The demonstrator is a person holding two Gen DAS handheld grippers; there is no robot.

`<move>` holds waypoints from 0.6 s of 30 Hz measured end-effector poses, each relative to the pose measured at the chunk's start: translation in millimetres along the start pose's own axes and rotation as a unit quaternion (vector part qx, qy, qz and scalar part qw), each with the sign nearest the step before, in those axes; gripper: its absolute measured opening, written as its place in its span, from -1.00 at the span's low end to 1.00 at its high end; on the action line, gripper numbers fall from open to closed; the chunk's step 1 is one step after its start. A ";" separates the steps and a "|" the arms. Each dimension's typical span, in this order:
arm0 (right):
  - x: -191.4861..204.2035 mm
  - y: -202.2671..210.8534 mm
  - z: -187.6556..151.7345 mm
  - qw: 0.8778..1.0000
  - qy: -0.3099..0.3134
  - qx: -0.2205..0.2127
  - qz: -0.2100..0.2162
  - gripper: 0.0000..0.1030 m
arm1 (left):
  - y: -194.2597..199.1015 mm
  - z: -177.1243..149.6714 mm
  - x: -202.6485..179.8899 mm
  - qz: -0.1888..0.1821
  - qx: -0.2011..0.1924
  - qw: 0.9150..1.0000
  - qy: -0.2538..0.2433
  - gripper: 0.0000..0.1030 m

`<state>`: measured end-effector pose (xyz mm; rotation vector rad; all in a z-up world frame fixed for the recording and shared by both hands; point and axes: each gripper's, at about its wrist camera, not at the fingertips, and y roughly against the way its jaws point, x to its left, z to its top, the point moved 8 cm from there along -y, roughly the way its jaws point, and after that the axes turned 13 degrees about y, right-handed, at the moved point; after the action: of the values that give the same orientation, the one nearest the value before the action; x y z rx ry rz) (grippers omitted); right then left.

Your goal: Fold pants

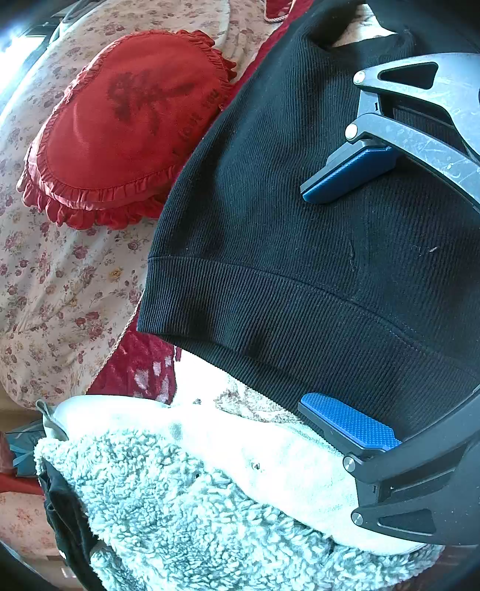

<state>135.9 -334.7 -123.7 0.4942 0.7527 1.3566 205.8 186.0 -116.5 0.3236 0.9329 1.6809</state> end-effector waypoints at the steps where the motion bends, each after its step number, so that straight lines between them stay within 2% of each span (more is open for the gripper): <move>1: 0.3 0.2 0.0 1.000 0.000 0.000 0.000 -0.81 | 0.1 -0.2 0.0 0.000 0.000 1.000 0.000 0.99; 7: 0.1 0.6 0.5 1.000 0.000 0.001 0.000 -0.81 | 2.5 -0.2 1.7 0.002 0.015 1.000 0.014 0.99; 11: 0.5 1.5 0.4 1.000 0.002 0.001 -0.002 -0.81 | 13.6 5.7 4.3 -0.046 0.042 0.998 0.008 0.99; 14: 0.6 2.2 0.4 1.000 0.005 0.001 -0.002 -0.80 | 35.8 33.2 6.1 -0.095 0.007 0.995 -0.005 0.99; 18: 0.8 1.7 1.2 1.000 0.008 0.002 -0.006 -0.80 | 37.0 74.9 -4.7 -0.134 -0.037 0.986 -0.094 0.99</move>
<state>135.6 -333.5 -121.9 0.4821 0.7692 1.3498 229.7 210.4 -40.1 0.2879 0.7368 1.4080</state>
